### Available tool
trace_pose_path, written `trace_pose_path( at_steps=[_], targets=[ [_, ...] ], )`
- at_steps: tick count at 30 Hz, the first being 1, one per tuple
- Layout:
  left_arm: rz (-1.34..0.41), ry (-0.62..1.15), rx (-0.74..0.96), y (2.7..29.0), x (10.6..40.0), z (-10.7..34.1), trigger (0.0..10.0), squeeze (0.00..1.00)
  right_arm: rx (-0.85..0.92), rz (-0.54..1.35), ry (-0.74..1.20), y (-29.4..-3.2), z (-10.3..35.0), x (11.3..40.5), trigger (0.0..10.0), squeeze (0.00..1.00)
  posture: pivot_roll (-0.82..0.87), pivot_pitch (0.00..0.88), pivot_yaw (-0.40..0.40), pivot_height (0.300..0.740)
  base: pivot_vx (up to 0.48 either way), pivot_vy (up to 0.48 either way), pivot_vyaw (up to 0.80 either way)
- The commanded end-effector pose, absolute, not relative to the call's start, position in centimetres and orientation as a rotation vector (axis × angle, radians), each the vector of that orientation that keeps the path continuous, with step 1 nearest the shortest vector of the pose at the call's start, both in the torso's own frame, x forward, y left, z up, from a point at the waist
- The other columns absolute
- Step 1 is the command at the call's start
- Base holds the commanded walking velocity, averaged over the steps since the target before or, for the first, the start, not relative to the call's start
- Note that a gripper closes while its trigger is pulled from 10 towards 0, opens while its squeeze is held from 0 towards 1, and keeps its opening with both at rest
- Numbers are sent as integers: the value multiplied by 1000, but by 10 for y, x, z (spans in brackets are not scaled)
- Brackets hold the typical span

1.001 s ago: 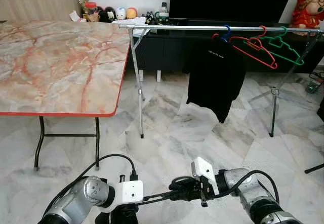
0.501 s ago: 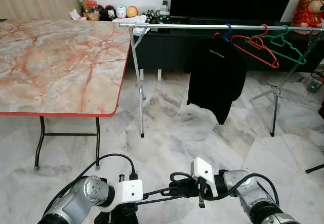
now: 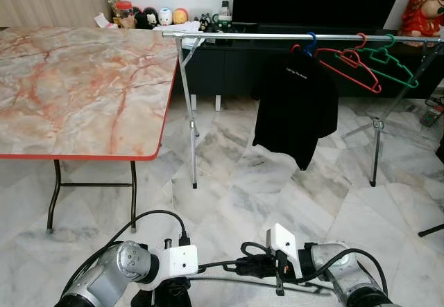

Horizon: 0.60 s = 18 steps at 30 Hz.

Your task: Hang hanger

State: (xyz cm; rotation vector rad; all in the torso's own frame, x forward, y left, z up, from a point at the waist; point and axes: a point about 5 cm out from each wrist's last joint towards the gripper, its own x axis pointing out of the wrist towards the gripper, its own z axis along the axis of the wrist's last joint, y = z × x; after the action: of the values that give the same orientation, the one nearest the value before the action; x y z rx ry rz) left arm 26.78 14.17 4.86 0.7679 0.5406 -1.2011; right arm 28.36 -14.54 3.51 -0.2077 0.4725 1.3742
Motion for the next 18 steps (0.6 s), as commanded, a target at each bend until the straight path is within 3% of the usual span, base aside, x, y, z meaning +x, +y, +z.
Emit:
trace_pose_path(
  at_steps=[1, 10, 18],
  targets=[
    [-1222, 473, 754, 135, 271, 62, 10000, 1000, -184, 1349, 486, -145, 32, 282, 0, 0, 127, 102, -14, 740, 0, 0, 0],
    [-1248, 448, 722, 133, 272, 69, 10000, 1000, -191, 1331, 470, -146, 36, 287, 0, 0, 105, 105, -1, 740, 0, 0, 0],
    [-1206, 417, 675, 139, 276, 80, 10000, 1000, -251, 1226, 518, -167, 30, 285, 0, 0, 93, 95, -9, 740, 0, 0, 0]
  ],
)
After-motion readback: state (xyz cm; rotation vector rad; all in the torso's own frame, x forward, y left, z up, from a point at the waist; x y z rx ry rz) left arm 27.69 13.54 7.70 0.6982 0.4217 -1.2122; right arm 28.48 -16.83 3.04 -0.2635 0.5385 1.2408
